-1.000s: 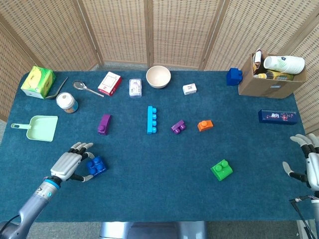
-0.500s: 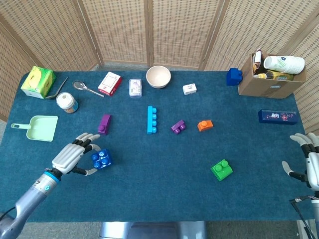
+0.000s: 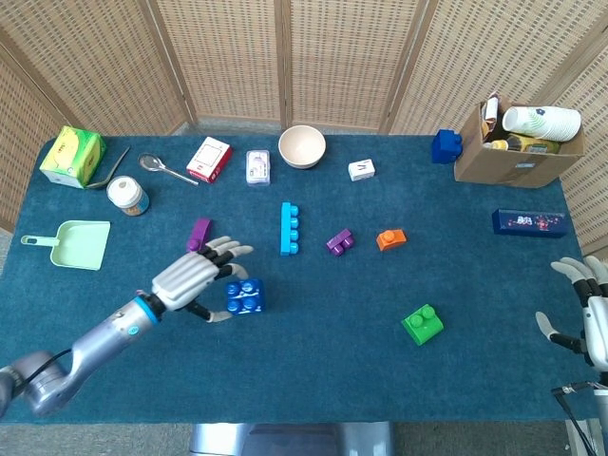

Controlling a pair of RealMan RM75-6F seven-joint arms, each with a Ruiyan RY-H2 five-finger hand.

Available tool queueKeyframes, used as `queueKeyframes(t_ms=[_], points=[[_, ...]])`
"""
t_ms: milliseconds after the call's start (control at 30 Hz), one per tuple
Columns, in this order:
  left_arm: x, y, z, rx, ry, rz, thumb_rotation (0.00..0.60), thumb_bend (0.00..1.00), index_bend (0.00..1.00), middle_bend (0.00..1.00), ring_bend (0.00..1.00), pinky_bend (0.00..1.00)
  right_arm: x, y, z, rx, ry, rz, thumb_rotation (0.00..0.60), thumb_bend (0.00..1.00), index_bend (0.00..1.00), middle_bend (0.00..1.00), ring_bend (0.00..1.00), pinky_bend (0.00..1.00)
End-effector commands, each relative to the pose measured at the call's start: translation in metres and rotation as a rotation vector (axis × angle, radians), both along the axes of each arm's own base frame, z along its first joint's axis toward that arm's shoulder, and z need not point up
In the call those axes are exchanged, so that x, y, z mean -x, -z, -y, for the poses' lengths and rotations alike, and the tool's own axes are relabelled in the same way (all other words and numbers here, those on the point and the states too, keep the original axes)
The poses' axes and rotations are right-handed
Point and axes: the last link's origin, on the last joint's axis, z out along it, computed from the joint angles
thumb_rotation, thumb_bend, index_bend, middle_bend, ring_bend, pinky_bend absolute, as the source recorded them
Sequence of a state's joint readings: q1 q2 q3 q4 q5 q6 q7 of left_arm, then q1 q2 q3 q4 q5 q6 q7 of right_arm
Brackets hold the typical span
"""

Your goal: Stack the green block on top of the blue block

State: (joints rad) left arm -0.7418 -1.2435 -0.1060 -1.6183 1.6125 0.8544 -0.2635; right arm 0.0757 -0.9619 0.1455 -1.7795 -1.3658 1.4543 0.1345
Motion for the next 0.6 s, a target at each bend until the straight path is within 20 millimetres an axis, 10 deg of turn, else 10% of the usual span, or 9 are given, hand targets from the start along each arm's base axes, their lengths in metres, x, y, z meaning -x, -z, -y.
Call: queueKeyframes(t_ms=[33,600], points=[[-0.028,0.017,-0.013,0.041,0.065,-0.008,0.484,0.34,0.39,0.09,0.00,0.00,-0.002,-0.001,-0.004,0.000,-0.007,0.013,0.567,0.28,0.19,0.19,0.03,0.00],[-0.118,0.094,-0.044,0.144,0.220,-0.082,0.485,0.34,0.39,0.10,0.00,0.00,-0.010,-0.003,-0.006,0.003,-0.051,0.017,0.566,0.28,0.19,0.19,0.03,0.00]])
